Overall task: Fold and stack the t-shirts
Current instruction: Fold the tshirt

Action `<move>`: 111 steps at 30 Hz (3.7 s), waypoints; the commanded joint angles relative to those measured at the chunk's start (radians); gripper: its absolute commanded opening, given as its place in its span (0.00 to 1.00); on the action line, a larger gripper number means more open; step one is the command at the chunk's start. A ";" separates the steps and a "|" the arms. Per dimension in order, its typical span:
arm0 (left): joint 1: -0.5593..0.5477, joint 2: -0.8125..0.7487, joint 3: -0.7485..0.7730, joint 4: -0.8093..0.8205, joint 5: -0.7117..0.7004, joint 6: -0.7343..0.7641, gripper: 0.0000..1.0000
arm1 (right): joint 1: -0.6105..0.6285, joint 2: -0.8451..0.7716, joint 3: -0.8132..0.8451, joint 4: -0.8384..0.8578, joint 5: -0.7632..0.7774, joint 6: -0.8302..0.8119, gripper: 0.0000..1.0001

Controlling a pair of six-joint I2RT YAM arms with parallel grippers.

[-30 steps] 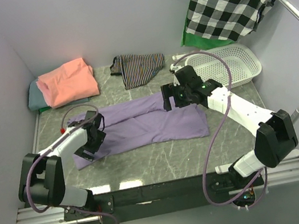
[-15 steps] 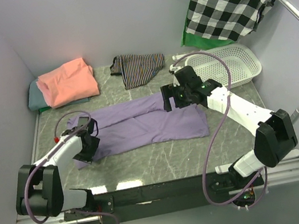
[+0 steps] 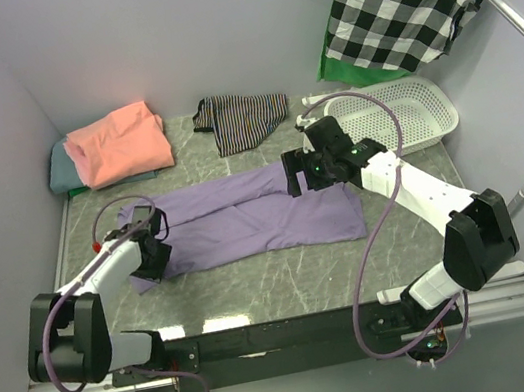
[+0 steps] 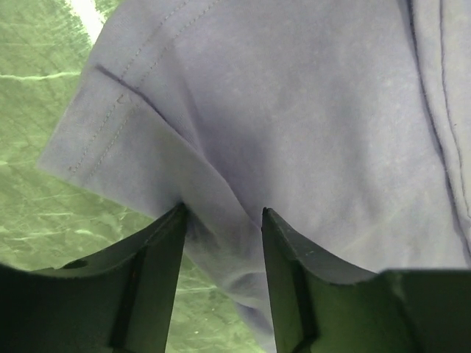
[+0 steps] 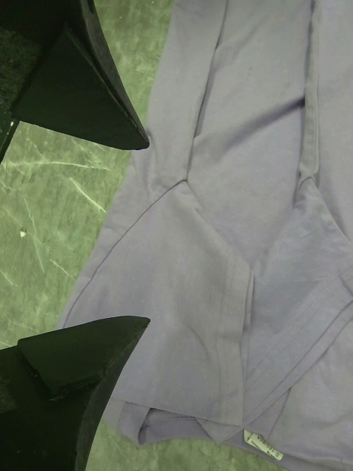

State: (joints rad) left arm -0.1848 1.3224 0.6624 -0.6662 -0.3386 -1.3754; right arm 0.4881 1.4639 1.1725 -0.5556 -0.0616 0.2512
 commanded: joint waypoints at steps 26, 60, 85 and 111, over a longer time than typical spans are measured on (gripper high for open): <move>0.005 -0.120 0.034 -0.104 -0.028 0.024 0.01 | -0.005 0.010 0.019 0.002 0.003 -0.020 1.00; 0.005 0.009 0.037 -0.042 -0.011 0.072 0.43 | -0.006 0.039 0.024 -0.004 0.005 -0.027 0.99; 0.005 -0.092 0.201 -0.200 -0.092 0.151 0.01 | -0.006 0.050 0.024 -0.004 0.000 -0.030 0.99; 0.005 0.433 0.606 -0.266 -0.209 0.535 0.76 | -0.008 0.092 0.042 -0.010 0.009 -0.029 0.99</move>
State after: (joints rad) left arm -0.1837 1.7966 1.2602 -0.8883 -0.5007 -0.8581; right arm 0.4866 1.5459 1.1728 -0.5621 -0.0608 0.2363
